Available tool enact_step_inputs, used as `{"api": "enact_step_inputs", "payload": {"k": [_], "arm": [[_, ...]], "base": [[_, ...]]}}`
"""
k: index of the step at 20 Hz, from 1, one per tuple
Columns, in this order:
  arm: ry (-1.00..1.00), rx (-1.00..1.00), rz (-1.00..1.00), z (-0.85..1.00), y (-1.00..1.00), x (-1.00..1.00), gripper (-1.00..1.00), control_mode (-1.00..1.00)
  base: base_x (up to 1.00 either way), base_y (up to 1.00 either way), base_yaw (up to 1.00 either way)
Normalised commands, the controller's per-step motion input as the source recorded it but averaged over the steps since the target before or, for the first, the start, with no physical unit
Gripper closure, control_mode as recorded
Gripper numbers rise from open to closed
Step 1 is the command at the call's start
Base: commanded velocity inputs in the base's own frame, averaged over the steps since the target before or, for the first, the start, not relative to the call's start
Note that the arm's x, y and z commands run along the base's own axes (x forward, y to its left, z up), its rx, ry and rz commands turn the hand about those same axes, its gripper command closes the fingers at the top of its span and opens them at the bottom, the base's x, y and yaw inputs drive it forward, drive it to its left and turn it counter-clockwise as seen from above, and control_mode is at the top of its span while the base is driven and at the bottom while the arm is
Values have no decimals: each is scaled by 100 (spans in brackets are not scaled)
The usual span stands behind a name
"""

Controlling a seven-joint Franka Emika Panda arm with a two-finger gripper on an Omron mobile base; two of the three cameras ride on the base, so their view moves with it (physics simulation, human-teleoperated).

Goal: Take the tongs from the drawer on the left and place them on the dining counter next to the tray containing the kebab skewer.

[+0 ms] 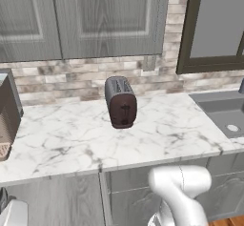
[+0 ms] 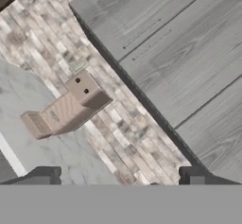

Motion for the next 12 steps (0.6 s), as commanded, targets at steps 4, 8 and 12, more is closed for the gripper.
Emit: {"api": "enact_step_inputs", "payload": {"k": [4, 8, 12], "arm": [[10, 10, -5, 37, -54, 47, -100, -100], [17, 14, -3, 23, -63, 61, -100, -100], [15, 16, -1, 11, -67, 66, -100, -100]], "base": [[0, 0, 0], [0, 0, 0], [0, 0, 0]]}}
